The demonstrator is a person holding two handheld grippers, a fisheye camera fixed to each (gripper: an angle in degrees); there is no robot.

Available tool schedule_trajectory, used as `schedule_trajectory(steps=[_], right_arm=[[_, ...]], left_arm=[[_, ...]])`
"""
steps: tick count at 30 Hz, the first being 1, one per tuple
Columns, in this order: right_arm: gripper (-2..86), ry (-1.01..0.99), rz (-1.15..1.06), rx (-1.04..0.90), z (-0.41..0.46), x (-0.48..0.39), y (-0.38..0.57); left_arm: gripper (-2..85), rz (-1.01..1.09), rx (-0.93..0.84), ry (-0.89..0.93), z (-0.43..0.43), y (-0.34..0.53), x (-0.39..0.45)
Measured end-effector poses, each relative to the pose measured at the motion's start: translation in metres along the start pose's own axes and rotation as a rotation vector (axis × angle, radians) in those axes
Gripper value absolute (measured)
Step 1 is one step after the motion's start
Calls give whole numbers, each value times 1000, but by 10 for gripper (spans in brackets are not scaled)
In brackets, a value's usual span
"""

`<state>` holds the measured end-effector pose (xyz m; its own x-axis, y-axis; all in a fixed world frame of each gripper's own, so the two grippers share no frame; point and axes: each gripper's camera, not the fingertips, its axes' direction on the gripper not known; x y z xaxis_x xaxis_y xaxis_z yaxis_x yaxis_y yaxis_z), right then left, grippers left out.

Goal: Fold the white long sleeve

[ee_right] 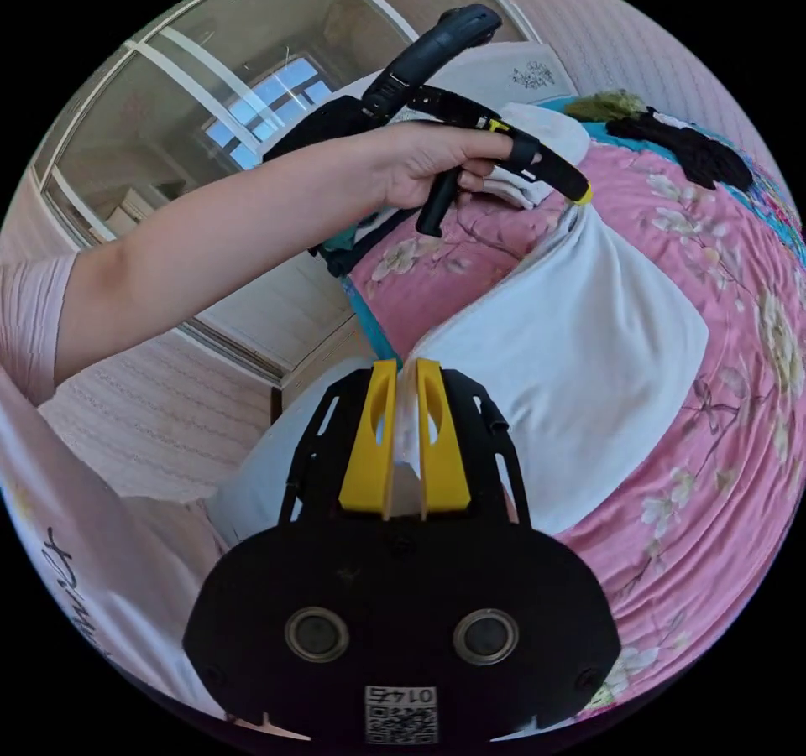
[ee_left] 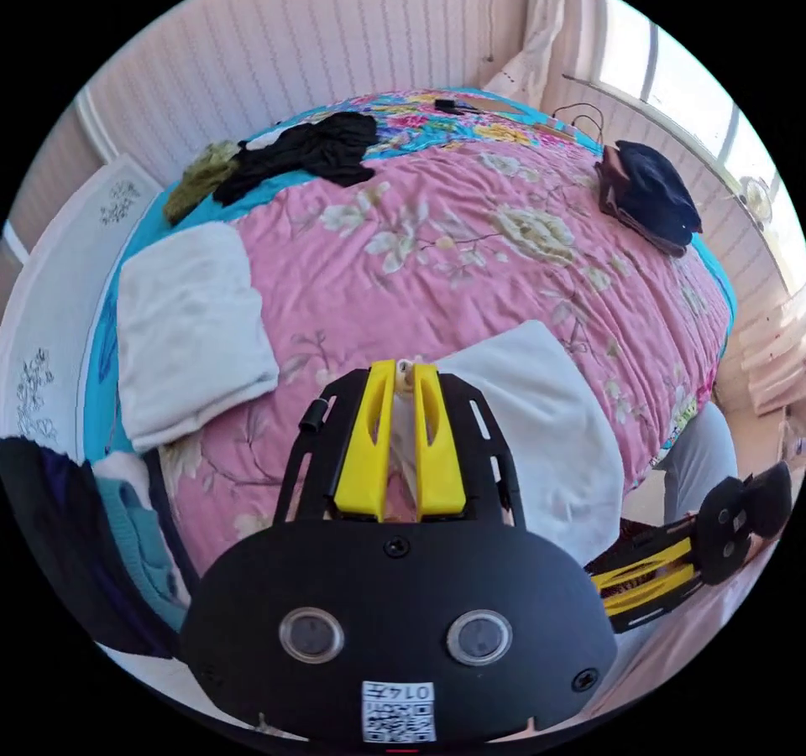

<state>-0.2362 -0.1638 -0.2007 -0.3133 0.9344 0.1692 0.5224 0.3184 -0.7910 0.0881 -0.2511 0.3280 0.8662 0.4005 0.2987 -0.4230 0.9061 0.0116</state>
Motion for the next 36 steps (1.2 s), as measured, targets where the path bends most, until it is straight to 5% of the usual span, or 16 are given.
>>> schedule_trajectory(steps=[6, 14, 23, 28, 36], right_arm=[[71, -118, -104, -125, 29, -11, -38], [90, 217, -76, -99, 13, 56, -149], [107, 337, 9, -213, 74, 82, -265], [109, 369, 91, -262, 103, 98, -284], [32, 368, 26, -268, 92, 99, -296]], left_arm=[[6, -127, 39, 57, -16, 113, -58], [29, -75, 96, 138, -47, 207, -36], [136, -80, 10, 240, -46, 211, -20], [131, 31, -136, 124, -32, 197, 3], [53, 144, -71, 14, -60, 208, 27]])
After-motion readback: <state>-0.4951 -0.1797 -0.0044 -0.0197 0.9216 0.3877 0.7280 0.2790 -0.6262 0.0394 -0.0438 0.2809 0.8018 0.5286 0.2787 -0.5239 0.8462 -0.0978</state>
